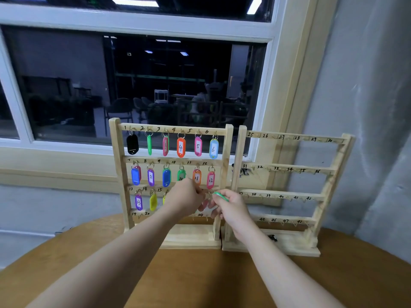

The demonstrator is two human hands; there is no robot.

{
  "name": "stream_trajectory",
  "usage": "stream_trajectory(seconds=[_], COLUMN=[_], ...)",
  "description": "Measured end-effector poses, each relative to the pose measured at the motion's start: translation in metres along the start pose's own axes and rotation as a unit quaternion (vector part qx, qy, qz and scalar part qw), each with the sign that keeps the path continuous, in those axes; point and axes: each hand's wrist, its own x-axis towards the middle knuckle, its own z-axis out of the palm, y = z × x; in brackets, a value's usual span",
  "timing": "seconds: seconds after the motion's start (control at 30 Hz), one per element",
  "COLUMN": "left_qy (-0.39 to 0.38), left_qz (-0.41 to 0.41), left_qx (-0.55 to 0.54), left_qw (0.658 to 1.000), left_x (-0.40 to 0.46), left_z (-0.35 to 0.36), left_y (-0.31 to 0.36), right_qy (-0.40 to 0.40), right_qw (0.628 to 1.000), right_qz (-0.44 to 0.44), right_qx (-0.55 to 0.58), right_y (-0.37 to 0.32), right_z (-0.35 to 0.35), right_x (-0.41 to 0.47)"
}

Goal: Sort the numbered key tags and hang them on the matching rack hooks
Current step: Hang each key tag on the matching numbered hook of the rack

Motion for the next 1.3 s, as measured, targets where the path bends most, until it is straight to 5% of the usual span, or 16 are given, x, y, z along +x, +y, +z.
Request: stream_trajectory(seconds=[0.53, 0.77, 1.03, 1.3], left_qy=[-0.035, -0.085, -0.145, -0.243], left_qz=[0.044, 0.081, 0.151, 0.219], left_qx=[-0.006, 0.064, 0.066, 0.021], left_qw=[0.998, 0.991, 0.976, 0.945], left_x=[-0.027, -0.065, -0.107, -0.137], left_z=[0.01, 0.041, 0.108, 0.201], left_y=[0.003, 0.021, 0.091, 0.17], right_qy=[-0.01, -0.036, 0.134, 0.309], right_qw=[0.999, 0.99, 0.971, 0.903], right_qz=[0.045, 0.03, 0.059, 0.155], right_qx=[-0.024, -0.131, -0.191, -0.257], right_y=[0.017, 0.04, 0.08, 0.13], right_z=[-0.003, -0.075, -0.202, -0.338], right_x=[-0.015, -0.063, -0.162, -0.239])
